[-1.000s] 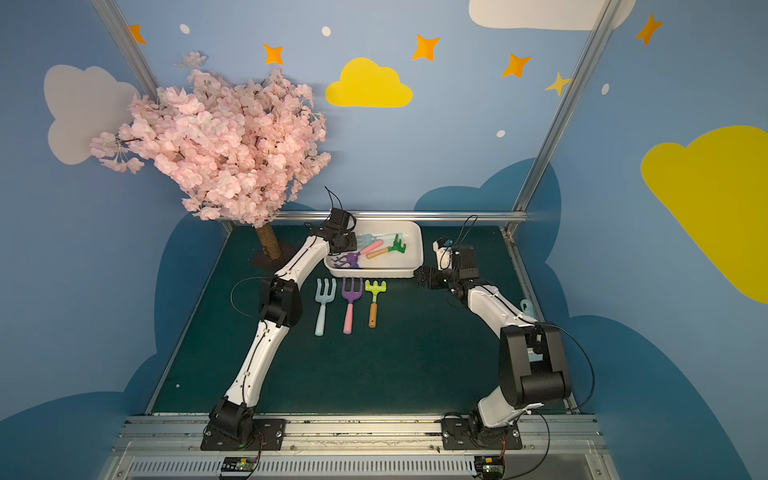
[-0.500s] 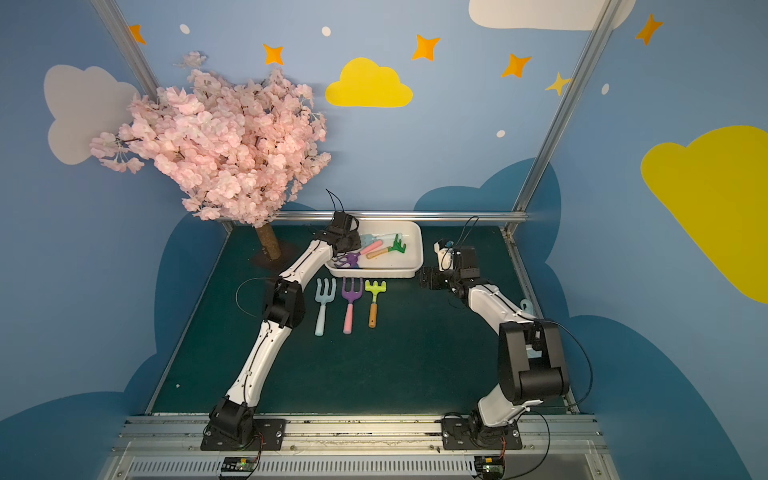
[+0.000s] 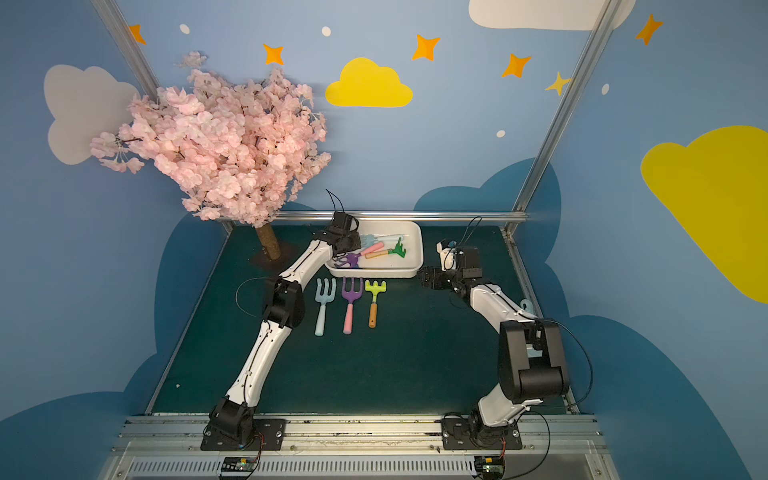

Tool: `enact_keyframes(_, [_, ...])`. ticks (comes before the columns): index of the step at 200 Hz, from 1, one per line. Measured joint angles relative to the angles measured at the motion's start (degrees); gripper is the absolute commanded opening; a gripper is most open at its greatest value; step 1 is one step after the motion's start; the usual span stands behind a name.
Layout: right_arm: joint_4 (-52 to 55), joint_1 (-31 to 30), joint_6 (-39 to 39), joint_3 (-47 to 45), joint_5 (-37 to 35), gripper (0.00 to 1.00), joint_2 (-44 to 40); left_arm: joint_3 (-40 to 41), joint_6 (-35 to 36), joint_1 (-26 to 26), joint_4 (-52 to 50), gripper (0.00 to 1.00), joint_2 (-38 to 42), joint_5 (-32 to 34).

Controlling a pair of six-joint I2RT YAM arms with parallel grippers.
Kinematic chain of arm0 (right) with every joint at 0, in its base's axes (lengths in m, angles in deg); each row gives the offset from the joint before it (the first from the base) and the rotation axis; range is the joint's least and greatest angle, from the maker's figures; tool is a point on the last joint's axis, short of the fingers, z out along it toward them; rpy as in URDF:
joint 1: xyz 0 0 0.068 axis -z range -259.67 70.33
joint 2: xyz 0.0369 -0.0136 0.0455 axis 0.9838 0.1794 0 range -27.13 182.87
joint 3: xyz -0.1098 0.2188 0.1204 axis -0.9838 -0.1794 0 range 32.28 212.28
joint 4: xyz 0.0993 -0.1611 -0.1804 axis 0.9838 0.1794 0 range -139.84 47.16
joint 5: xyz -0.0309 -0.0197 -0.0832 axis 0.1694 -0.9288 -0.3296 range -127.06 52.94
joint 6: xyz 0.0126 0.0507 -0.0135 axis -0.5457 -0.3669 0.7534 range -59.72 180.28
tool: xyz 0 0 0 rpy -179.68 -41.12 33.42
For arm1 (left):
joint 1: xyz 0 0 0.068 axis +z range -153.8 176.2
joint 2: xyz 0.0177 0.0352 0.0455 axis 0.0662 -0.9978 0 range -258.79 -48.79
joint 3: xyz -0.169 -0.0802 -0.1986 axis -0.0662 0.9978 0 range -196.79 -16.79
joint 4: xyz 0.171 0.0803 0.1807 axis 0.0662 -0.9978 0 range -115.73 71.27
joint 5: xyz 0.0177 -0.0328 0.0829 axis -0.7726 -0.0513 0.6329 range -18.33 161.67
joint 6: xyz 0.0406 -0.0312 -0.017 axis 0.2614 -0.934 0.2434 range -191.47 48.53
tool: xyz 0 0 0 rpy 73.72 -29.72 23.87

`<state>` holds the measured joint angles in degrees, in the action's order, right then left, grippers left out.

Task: Take the hand rake out of the storage box
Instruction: Pick up the rake from the storage box.

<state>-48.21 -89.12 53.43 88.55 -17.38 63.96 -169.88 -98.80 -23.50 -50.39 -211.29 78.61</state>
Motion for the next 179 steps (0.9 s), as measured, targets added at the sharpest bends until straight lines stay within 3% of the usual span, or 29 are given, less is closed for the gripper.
enact_keyframes(72, [0.50,-0.44,-0.50,0.00,0.39,0.94,-2.34,6.12,1.40,-0.02,-0.50,0.03,5.97,0.39])
enact_keyframes(128, [1.88,-2.54,-3.19,-0.02,-0.76,0.94,-7.50,10.54,5.86,-0.04,-0.46,0.03,16.17,-1.16])
enact_keyframes(154, [4.02,-6.23,-2.56,-0.02,-2.64,0.94,-11.74,22.75,12.22,-0.31,1.88,0.03,26.75,-6.71])
enact_keyframes(179, [6.67,-10.21,-2.29,-0.04,-4.72,0.94,-16.09,43.10,19.96,-1.53,7.63,0.03,40.44,-12.28])
